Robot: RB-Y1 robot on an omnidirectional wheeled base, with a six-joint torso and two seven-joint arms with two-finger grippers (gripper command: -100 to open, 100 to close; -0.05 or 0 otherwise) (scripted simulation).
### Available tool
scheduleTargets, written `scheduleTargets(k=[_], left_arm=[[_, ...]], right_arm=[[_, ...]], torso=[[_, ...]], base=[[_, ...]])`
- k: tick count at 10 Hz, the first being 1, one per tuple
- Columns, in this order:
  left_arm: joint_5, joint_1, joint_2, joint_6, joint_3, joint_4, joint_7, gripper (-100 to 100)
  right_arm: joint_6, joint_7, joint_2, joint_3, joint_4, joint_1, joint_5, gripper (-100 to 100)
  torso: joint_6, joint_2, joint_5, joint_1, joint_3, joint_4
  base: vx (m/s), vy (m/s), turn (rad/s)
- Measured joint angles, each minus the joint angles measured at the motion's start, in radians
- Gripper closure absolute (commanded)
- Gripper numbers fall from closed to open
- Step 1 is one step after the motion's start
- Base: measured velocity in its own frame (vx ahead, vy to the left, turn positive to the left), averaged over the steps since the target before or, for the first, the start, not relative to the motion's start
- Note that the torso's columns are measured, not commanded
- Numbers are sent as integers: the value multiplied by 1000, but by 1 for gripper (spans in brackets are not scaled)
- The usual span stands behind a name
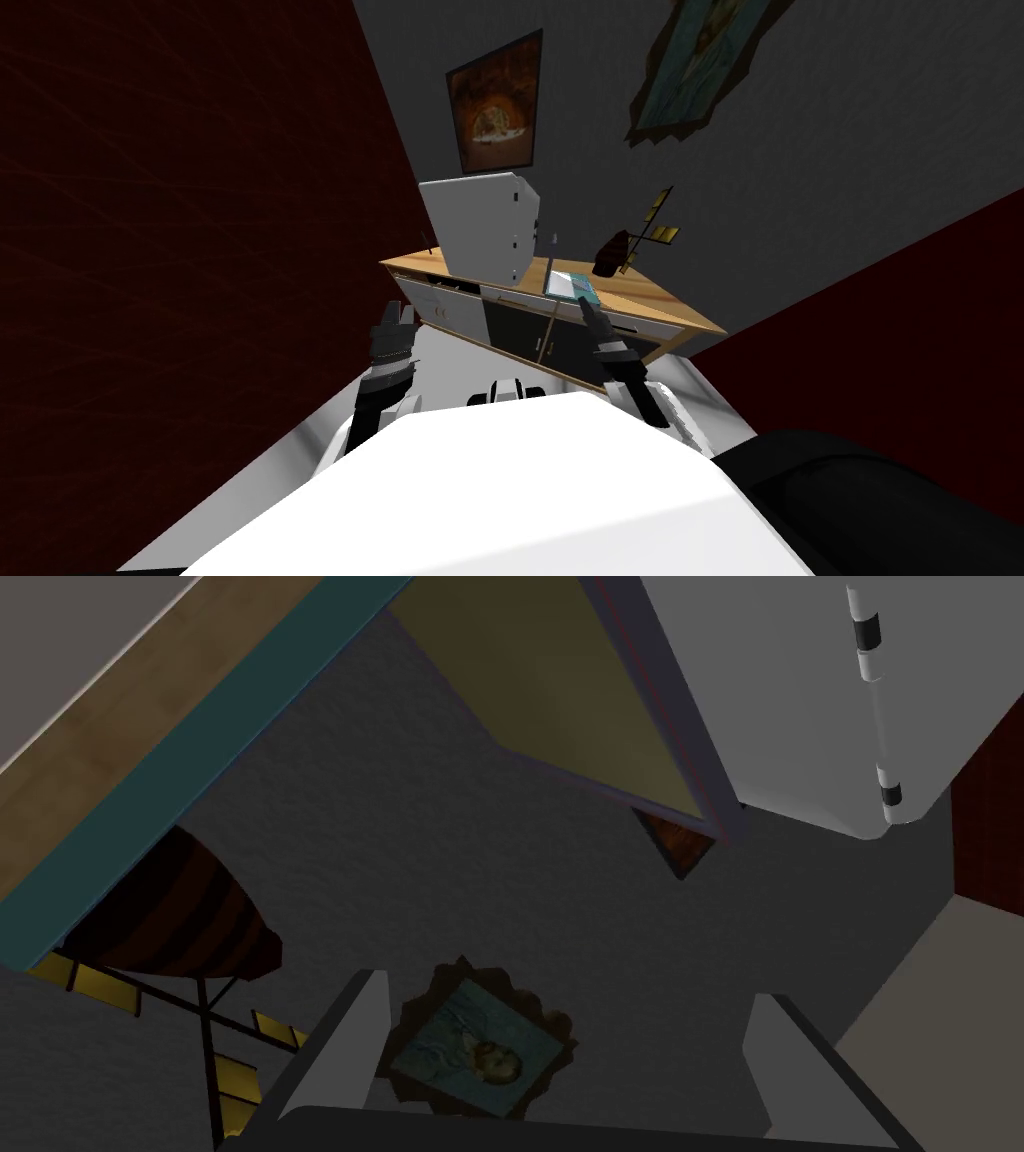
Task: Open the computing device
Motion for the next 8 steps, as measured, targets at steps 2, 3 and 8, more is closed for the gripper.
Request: scheduleTargets(k=[2,3,8], left_arm=[[0,0,0,0,0,0,0,0],[0,0,0,0,0,0,0,0],[0,0,0,0,0,0,0,0]], right_arm=[[23,37,-28,-30,30,2,41,-100],[37,51,-48,-49,42,4,57,-100],[110,140,-150,-118,76,34,158,-100]], torso=[[0,-3,-1,-2,-2,-1],[0,0,0,-2,0,0],[0,0,0,-1,0,0]], base=[[135,171,-68],[108,171,-60],[110,173,-55]])
